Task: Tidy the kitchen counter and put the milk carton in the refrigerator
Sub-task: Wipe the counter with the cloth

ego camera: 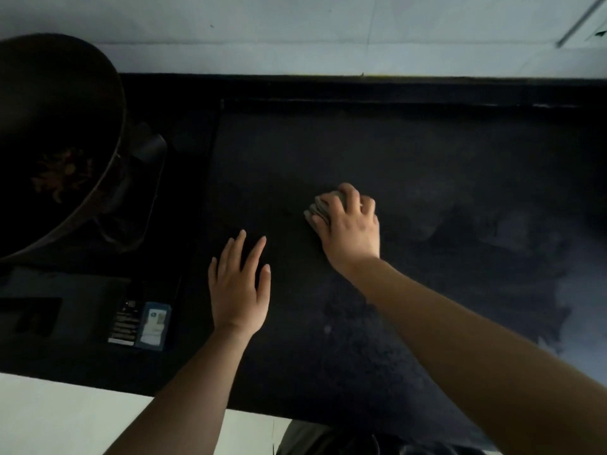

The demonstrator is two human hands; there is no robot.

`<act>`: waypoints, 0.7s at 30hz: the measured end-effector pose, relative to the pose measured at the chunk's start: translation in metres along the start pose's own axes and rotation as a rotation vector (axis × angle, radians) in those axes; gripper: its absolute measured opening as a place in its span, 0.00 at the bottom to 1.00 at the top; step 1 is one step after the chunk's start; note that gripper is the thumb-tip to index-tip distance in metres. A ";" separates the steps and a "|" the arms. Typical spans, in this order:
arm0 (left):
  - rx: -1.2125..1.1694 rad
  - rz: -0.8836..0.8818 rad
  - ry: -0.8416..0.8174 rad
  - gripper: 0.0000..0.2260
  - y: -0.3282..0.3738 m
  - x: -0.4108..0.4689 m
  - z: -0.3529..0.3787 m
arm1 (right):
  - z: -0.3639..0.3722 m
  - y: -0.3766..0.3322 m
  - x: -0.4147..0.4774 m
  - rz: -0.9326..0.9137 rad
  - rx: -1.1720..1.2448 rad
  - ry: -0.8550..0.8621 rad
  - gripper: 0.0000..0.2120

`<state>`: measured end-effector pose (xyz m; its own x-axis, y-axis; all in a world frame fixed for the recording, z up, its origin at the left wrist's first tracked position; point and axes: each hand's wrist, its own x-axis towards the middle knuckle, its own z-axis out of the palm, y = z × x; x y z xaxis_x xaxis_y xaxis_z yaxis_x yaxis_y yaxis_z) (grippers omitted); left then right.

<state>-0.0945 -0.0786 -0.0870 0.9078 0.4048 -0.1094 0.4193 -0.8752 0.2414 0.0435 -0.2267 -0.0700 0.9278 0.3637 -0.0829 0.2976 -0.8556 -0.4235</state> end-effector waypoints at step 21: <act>0.011 -0.003 -0.007 0.22 -0.002 0.000 0.003 | 0.000 0.008 -0.025 -0.064 -0.032 0.006 0.17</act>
<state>-0.0957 -0.0780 -0.0899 0.9065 0.4057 -0.1172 0.4222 -0.8767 0.2306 0.0225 -0.2424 -0.0716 0.9078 0.4163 -0.0511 0.3637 -0.8420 -0.3985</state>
